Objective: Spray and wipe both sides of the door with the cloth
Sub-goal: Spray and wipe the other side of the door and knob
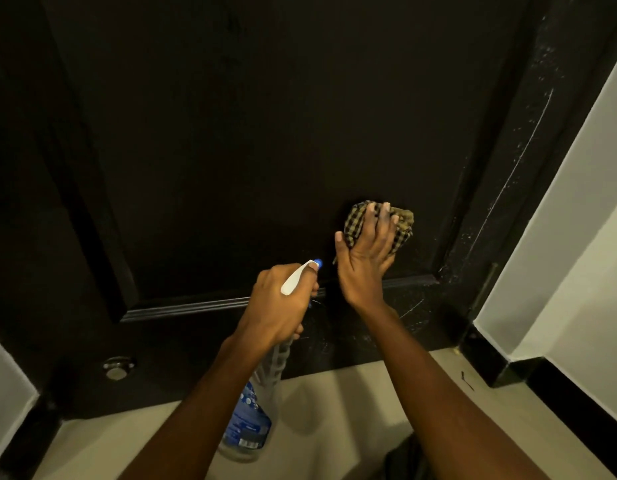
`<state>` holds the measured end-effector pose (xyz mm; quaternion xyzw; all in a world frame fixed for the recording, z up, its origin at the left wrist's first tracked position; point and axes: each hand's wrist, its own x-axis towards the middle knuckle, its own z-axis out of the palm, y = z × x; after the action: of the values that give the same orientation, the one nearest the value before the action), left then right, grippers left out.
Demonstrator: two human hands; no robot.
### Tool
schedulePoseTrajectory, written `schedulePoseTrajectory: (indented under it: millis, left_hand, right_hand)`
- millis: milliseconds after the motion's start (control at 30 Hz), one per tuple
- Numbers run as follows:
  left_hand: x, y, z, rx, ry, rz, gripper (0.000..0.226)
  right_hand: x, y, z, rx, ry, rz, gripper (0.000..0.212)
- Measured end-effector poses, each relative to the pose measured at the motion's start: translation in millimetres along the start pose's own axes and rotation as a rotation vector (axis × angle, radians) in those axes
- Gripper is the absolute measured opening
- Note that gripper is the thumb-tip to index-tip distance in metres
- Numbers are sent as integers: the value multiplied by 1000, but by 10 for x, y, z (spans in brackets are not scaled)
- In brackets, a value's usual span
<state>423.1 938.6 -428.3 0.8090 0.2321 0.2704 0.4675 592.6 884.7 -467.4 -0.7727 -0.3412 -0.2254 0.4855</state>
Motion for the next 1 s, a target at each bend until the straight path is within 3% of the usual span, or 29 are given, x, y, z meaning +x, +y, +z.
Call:
schedulePoseTrajectory:
  millis: [233, 433, 600, 733, 867, 933, 1000]
  left_hand:
    - [159, 95, 189, -29, -34, 21, 40]
    - [291, 225, 350, -5, -91, 7, 46]
    - [322, 242, 360, -25, -76, -39, 51]
    - [242, 162, 225, -61, 15, 8, 41]
    - [189, 105, 108, -83, 102, 50, 37]
    - [186, 86, 52, -82, 102, 48, 37]
    - [198, 70, -8, -80, 95, 39, 37]
  right_hand:
    - [32, 433, -157, -4, 44, -80, 69]
    - [32, 683, -338, 262, 243, 221, 64]
    - [210, 590, -484, 411, 304, 272, 61]
    - [291, 187, -195, 280, 333, 172, 65]
    - [-133, 377, 203, -56, 162, -107, 69]
    - [-315, 681, 248, -111, 124, -122, 71]
    - [-337, 848, 195, -77, 177, -10, 71]
